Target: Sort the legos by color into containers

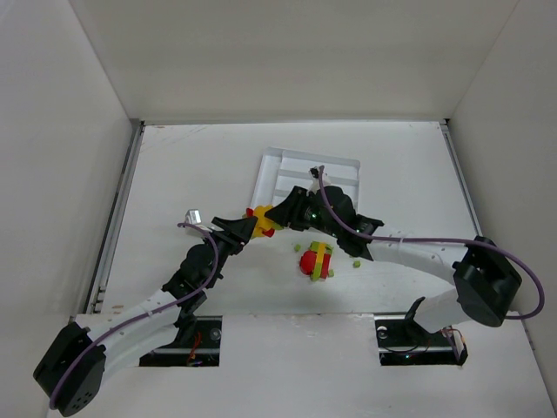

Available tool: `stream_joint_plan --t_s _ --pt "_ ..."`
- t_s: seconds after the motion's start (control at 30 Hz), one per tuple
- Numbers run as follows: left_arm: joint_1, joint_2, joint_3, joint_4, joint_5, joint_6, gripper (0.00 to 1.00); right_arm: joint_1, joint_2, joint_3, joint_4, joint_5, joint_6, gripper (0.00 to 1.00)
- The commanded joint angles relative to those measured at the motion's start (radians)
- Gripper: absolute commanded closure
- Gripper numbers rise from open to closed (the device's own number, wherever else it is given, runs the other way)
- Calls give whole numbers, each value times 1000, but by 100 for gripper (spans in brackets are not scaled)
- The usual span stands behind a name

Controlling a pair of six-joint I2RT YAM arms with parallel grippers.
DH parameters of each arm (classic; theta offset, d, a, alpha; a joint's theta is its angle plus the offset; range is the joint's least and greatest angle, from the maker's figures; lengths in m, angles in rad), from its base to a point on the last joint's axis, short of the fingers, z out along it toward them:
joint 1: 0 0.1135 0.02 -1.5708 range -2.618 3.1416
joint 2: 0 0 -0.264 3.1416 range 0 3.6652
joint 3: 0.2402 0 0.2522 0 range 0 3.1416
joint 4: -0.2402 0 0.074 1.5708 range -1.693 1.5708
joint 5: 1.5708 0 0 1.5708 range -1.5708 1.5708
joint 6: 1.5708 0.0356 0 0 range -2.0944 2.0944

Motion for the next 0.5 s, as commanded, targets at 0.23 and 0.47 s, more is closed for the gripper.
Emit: stream_joint_plan --t_s 0.23,0.47 --pt "1 -9 2 68 60 10 89 -33 -62 -16 46 36 -42 73" --pt "8 -18 -13 68 58 7 89 -59 -94 -49 96 4 -27 73"
